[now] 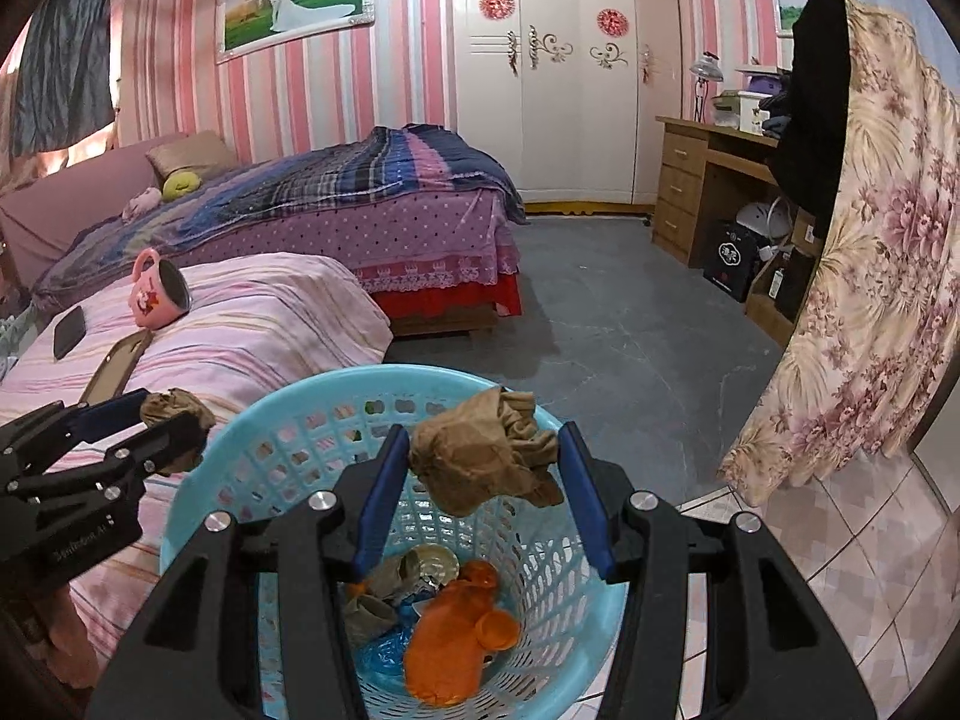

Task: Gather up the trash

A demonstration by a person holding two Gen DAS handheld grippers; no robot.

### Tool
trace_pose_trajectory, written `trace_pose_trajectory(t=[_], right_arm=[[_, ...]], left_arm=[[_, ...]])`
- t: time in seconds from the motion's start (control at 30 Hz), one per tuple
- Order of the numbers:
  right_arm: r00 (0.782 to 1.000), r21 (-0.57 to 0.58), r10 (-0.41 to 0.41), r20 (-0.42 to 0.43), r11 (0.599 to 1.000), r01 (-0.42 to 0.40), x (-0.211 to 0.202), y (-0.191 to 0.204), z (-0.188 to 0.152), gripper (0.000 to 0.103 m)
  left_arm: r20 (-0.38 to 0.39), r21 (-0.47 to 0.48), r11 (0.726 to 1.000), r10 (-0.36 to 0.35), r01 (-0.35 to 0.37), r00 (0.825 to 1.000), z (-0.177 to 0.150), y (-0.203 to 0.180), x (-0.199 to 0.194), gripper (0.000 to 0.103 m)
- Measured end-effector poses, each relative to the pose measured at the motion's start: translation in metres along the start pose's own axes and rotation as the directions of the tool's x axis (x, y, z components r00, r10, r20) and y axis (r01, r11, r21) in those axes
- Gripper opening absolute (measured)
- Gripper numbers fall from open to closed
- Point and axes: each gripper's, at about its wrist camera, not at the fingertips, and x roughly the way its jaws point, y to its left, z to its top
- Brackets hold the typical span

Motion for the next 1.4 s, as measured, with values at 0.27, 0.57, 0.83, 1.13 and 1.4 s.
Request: trace_pose_trajectory(t=[0.27,0.57,0.83,1.13,1.4], right_arm=[[1.0,0.039,-0.018,0.003,0.999,0.018,0.001,-0.008,-0.002,0.051],[1.0,0.023,-0.015,-0.009,1.0,0.015,0.005,-0.006,-0.002,0.051],[1.0,0.025,-0.02,0.006,0.999,0.02,0.007,0.008,-0.003,0.08],[1.0,0.001,-0.027,0.002,1.0,0.027,0.011,0.037,0.002,0.096],[1.0,-0.03,-0.024,0.016,0.999,0.025,0.002,0.07,0.004,0.098]], left_arm=[[-0.005,-0.016,0.999,0.04,-0.04,0.999,0.004,0.003,0.008,0.085],[0.018,-0.075,0.99,0.122,-0.121,0.992,0.009,0.041,-0.004,0.097],[0.026,-0.104,0.977,0.188,-0.185,0.982,0.004,0.077,-0.023,0.097],[0.02,-0.135,0.963,0.236,-0.231,0.971,-0.007,0.114,-0.057,0.097],[0.035,-0.145,0.947,0.295,-0.288,0.955,-0.032,0.147,-0.11,0.097]])
